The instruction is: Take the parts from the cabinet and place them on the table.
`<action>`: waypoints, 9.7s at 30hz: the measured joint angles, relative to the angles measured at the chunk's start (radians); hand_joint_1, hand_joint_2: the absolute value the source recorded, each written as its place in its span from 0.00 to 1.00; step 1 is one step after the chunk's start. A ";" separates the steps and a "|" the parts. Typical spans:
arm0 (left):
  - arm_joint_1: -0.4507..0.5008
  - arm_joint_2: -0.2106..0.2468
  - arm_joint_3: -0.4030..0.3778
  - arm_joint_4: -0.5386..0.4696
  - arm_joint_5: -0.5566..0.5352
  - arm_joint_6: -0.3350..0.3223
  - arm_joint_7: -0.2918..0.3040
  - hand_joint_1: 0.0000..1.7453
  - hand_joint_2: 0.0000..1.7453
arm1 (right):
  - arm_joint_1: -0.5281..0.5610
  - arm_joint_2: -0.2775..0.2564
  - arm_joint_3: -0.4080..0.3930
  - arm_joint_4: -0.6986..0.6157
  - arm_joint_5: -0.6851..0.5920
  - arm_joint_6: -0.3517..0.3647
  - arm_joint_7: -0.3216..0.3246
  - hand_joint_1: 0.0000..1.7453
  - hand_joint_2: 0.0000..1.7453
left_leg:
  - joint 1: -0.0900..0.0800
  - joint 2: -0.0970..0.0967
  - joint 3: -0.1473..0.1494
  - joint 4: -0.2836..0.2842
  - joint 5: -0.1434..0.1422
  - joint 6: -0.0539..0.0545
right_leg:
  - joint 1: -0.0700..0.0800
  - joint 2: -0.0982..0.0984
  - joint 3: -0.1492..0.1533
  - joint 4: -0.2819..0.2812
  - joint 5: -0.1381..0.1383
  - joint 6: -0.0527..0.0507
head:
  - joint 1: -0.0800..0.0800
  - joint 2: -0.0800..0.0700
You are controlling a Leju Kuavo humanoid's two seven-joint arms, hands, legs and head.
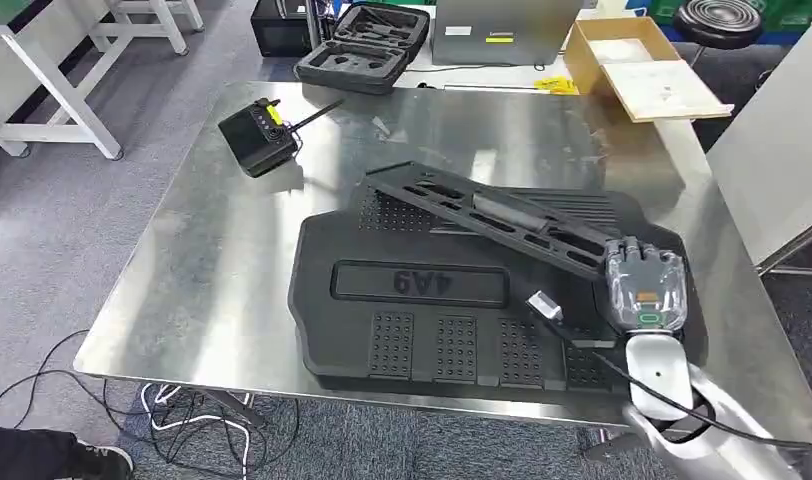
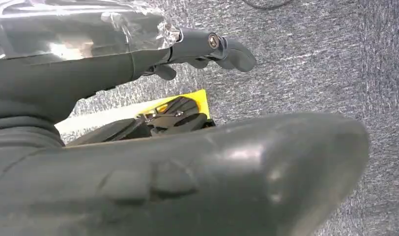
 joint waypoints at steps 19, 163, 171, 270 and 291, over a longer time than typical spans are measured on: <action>0.000 0.000 0.000 0.000 0.010 -0.003 0.002 0.00 0.00 | -0.027 0.019 0.042 0.076 -0.009 0.034 0.040 1.00 1.00 | 0.000 0.000 0.004 0.000 0.000 0.000 | 0.000 0.000 0.005 0.000 0.000 0.000 | 0.000 0.000; -0.006 -0.025 0.023 0.040 -0.052 0.074 -0.006 0.00 1.00 | 0.115 0.593 -0.331 -0.407 -0.571 -0.557 -0.800 0.00 1.00 | -0.011 0.016 0.020 -0.012 -0.001 0.045 | 0.000 -0.002 -0.079 0.119 -0.069 0.028 | -0.011 0.000; -0.004 -0.026 0.023 0.039 -0.042 0.085 -0.002 0.00 1.00 | 0.113 0.598 -0.338 -0.398 -0.592 -0.558 -0.827 0.00 1.00 | -0.015 0.022 -0.055 0.024 0.031 0.034 | 0.006 -0.002 0.098 0.004 -0.070 0.027 | 0.018 0.000; -0.004 -0.049 0.020 0.018 0.010 0.110 0.005 0.00 1.00 | 0.116 0.650 -0.383 -0.349 -0.576 -0.559 -0.827 0.00 1.00 | 0.008 0.012 -0.119 0.146 -0.059 -0.029 | 0.000 -0.006 0.077 -0.037 -0.033 -0.016 | 0.016 0.000; -0.008 -0.049 0.014 0.017 0.022 0.122 0.004 0.00 1.00 | 0.123 0.645 -0.389 -0.350 -0.665 -0.559 -0.806 0.00 1.00 | 0.008 0.019 -0.035 0.001 0.032 0.031 | 0.000 -0.005 0.002 0.168 -0.084 0.036 | 0.031 0.000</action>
